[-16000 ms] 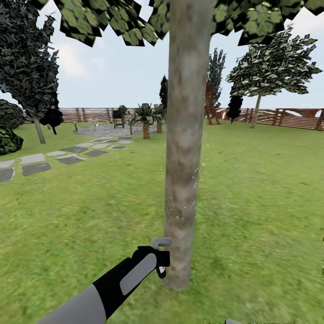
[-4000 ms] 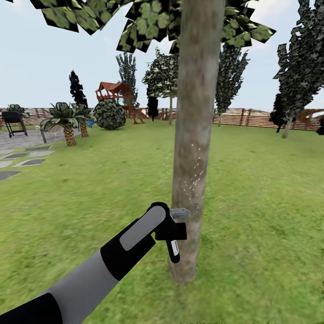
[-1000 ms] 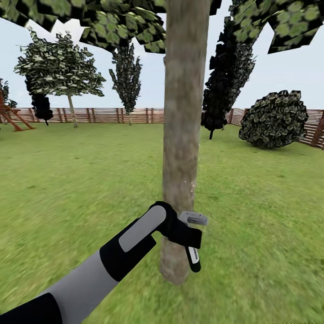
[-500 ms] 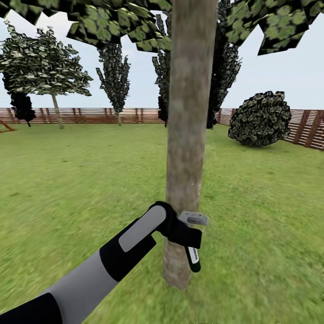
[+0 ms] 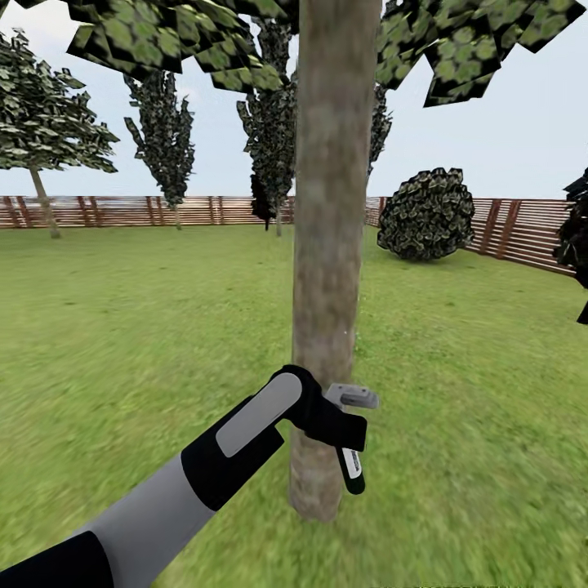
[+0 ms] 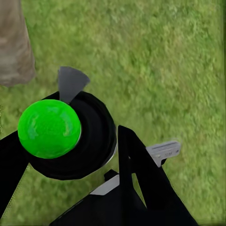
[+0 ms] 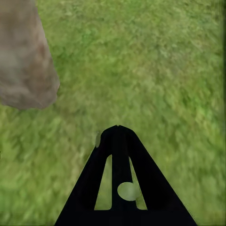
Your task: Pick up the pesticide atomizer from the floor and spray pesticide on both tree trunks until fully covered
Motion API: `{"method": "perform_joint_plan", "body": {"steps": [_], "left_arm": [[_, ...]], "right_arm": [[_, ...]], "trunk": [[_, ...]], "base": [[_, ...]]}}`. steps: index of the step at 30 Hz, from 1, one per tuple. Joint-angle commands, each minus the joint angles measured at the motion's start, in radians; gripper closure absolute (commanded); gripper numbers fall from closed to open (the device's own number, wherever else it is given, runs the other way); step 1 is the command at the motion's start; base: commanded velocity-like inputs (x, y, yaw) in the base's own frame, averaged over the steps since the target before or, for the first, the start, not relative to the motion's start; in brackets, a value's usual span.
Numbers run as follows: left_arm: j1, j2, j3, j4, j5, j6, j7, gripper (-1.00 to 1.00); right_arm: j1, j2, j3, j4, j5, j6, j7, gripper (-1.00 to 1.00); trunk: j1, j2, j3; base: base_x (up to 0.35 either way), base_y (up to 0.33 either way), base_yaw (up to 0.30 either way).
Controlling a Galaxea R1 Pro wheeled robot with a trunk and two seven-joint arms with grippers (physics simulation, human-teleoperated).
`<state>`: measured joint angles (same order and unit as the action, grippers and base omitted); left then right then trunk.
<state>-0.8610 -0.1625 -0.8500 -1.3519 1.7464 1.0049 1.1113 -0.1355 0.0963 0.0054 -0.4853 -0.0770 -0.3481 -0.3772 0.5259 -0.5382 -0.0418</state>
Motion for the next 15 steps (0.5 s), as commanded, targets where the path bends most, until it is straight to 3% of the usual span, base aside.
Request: {"method": "perform_joint_plan", "body": {"steps": [1, 8, 15], "left_arm": [[-0.001, 0.000, 0.000, -0.001, 0.009, 0.003, 0.010, 1.00], [-0.001, 0.000, 0.000, -0.001, 0.009, 0.003, 0.010, 1.00], [-0.001, 0.000, 0.000, -0.001, 0.009, 0.003, 0.010, 1.00]], "right_arm": [[-0.001, 0.000, 0.001, 0.001, -0.008, -0.006, 0.000, 1.00], [-0.001, 0.000, 0.001, 0.001, -0.007, -0.006, 0.000, 1.00], [-0.001, 0.000, 0.002, 0.001, -0.007, -0.006, 0.000, 1.00]], "trunk": [[0.001, -0.002, -0.002], [0.001, -0.002, -0.002], [0.001, -0.002, -0.002]], "base": [[0.169, 0.327, -0.286], [0.125, 0.245, -0.258], [0.120, 0.312, -0.047]]}}
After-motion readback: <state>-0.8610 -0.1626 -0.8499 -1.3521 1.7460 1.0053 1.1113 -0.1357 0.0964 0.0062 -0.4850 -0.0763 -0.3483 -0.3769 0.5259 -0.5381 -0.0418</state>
